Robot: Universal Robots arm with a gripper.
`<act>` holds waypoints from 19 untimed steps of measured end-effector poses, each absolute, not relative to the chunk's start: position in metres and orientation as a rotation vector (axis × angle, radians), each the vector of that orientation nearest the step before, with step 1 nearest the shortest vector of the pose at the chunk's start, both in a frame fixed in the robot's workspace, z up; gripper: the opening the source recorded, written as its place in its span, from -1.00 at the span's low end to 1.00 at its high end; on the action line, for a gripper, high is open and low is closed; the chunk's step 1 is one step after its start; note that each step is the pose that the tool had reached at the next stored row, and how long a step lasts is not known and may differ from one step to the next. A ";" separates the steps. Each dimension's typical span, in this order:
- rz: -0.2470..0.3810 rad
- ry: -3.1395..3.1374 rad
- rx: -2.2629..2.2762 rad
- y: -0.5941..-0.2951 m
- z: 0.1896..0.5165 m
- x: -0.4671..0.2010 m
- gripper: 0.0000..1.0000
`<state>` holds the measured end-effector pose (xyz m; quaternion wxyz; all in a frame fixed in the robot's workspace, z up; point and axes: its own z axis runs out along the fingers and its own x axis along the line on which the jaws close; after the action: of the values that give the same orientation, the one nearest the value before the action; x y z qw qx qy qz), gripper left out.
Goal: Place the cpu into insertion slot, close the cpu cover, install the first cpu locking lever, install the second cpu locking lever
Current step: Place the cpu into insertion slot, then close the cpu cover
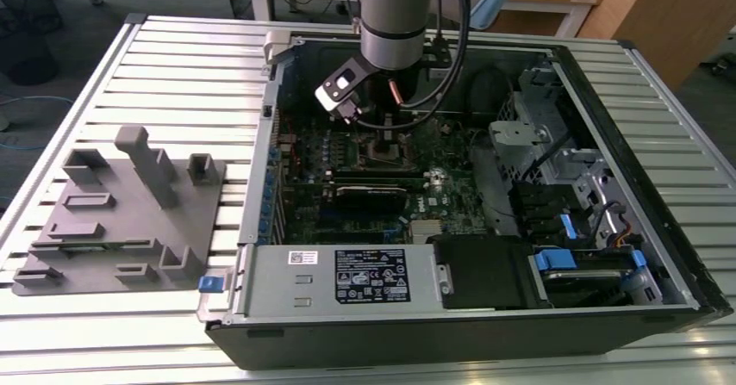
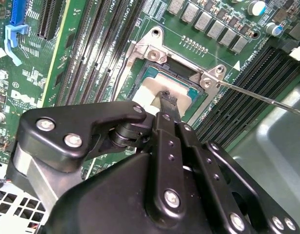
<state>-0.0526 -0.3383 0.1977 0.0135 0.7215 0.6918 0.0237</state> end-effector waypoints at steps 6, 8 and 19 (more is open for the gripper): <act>0.075 2.155 2.248 -0.338 0.206 -0.053 -0.79; 0.075 2.155 2.248 -0.338 0.210 -0.053 -0.79; 0.075 2.155 2.248 -0.338 0.227 -0.053 -0.79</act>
<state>-0.0525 -0.3382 0.2273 0.0134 0.7216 0.6918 0.0240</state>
